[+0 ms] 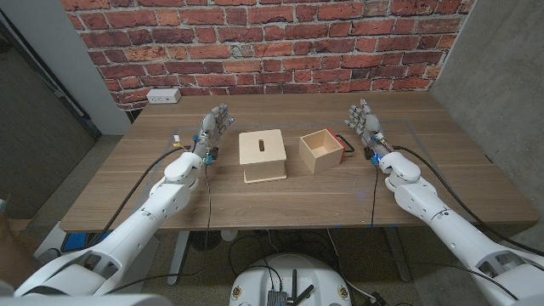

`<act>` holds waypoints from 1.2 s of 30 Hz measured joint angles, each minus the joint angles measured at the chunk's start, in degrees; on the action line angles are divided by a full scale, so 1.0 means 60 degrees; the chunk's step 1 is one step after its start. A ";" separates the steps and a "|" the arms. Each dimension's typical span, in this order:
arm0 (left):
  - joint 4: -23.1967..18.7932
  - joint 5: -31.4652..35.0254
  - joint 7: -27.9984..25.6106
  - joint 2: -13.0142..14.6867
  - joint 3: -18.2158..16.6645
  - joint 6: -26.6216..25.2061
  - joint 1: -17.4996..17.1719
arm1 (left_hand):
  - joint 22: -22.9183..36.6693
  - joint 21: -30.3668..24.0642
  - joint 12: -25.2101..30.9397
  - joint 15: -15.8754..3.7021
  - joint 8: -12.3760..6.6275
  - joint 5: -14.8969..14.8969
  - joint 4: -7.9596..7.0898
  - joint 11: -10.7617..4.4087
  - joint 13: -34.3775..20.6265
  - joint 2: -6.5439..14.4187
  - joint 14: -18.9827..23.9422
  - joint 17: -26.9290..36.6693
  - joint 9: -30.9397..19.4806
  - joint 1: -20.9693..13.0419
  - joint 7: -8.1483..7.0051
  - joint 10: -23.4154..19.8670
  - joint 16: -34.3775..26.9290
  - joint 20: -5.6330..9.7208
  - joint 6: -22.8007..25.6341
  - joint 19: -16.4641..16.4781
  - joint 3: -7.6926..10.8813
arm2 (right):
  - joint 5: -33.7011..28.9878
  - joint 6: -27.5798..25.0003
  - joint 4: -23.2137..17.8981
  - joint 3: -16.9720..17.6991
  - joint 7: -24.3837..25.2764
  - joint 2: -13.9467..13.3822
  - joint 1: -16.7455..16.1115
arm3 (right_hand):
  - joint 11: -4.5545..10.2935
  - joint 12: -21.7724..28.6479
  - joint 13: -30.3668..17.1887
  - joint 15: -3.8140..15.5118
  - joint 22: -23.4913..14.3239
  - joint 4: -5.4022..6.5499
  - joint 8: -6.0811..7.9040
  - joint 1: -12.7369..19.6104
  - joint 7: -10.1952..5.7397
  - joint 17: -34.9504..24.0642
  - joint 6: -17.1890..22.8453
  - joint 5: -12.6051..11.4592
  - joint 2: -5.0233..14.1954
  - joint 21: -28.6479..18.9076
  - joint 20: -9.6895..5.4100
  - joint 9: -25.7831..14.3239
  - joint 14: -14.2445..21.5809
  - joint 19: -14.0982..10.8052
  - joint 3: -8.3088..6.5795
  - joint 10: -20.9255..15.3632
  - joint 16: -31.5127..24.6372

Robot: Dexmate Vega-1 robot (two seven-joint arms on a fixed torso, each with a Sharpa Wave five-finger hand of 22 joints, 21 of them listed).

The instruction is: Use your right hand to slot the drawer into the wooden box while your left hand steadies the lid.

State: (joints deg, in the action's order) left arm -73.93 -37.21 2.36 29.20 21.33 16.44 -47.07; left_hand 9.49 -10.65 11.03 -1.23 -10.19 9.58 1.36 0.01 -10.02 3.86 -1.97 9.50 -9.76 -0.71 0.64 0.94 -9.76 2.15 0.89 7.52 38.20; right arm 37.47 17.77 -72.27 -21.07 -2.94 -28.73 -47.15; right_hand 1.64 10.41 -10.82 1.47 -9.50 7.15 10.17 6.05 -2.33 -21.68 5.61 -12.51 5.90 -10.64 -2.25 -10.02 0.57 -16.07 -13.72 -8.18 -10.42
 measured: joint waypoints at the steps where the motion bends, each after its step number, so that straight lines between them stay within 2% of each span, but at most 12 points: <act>1: -0.0001 0.0000 -0.0001 0.0001 0.0000 -0.0007 0.0004 | 0.0000 0.0000 0.0000 0.0000 0.0000 0.0000 0.0018 0.0000 0.0000 0.0000 0.0000 0.0000 0.0000 0.0000 0.0000 0.0000 0.0000 0.0000 0.0000 0.0000 0.0018 | 0.0003 0.0012 0.0027 0.0003 -0.0014 0.0005 0.0012 | 0.0000 0.0000 0.0001 0.0000 0.0000 -0.0007 0.0000 0.0000 0.0000 0.0000 0.0000 0.0000 0.0000 0.0000 0.0000 0.0000 0.0000 0.0000 -0.0008 0.0000 0.0000; 12: -0.0348 0.0054 -0.0284 0.0105 -0.0068 -0.0117 -0.0102 | 0.0000 0.0000 0.0000 0.0000 0.0000 0.0000 0.0025 0.0000 0.0001 0.0000 0.0001 0.0000 0.0001 0.0000 0.0000 0.0000 0.0000 0.0000 0.0000 -0.0001 0.0025 | 0.0053 0.0088 0.0149 0.0069 -0.0144 -0.0033 0.0078 | 0.0068 0.0000 0.0001 0.0031 0.0001 -0.0074 -0.0001 0.0000 -0.0051 0.0069 0.0052 0.0000 0.0000 0.0000 0.0000 0.0001 0.0031 0.0000 -0.0083 -0.0067 -0.0039; 18: -0.0533 0.0088 -0.0436 0.0183 -0.0107 -0.0181 -0.0203 | -0.0001 0.0000 0.0000 0.0000 0.0000 0.0000 0.0025 0.0000 0.0001 0.0000 0.0001 -0.0001 0.0001 0.0000 0.0000 -0.0001 0.0001 0.0000 0.0000 -0.0001 0.0025 | -0.0034 0.0093 -0.0002 0.0075 -0.0053 -0.0129 0.0029 | 0.0068 0.0000 0.0002 0.0031 0.0001 -0.0108 -0.0001 0.0063 -0.0051 0.0117 0.0052 0.0000 0.0063 0.0000 0.0000 0.0001 0.0031 0.0001 -0.0116 -0.0067 -0.0066; 28: -0.0765 0.0127 -0.0575 0.0284 -0.0145 -0.0285 -0.0316 | -0.0002 0.0000 0.0000 0.0000 0.0000 0.0000 0.0025 0.0000 0.0002 0.0000 0.0002 -0.0001 0.0002 0.0000 0.0000 -0.0001 0.0002 0.0000 0.0000 -0.0001 0.0024 | -0.0482 -0.0224 -0.0836 0.0075 0.0497 -0.0572 -0.0280 | 0.0068 0.0000 0.0002 0.0081 0.0002 -0.0212 -0.0002 0.0126 -0.0051 0.0205 0.0052 0.0001 -0.0001 0.0000 0.0000 0.0002 0.0082 0.0001 -0.0162 -0.0066 -0.0065; 36: -0.0866 0.0153 -0.0644 0.0371 -0.0185 -0.0333 -0.0372 | -0.0003 0.0000 0.0000 0.0000 0.0000 0.0000 0.0025 -0.0001 0.0002 0.0000 0.0002 -0.0002 0.0003 0.0000 0.0000 -0.0001 0.0002 0.0000 0.0000 -0.0002 0.0024 | -0.0877 -0.0690 -0.1639 0.0067 0.0938 -0.0995 -0.0499 | 0.0103 0.0000 0.0028 0.0081 0.0003 -0.0492 0.0035 0.0315 0.0035 0.0333 0.0068 0.0001 -0.0190 0.0001 -0.0021 0.0003 0.0082 0.0023 -0.0190 -0.0030 -0.0065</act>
State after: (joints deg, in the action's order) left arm -79.13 -36.29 -1.50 31.42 20.22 14.44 -49.30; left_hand 9.47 -10.65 11.03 -1.23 -10.19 9.58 1.51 0.00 -10.01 3.86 -1.95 9.49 -9.74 -0.71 0.64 0.93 -9.74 2.15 0.89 7.51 38.34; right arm 32.21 13.63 -82.10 -20.66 2.69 -34.70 -50.14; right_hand 2.26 10.41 -10.65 1.95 -9.48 4.20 10.38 7.94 -2.12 -19.69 6.02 -12.51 4.76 -10.64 -2.38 -10.00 1.06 -15.93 -14.86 -8.37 -10.81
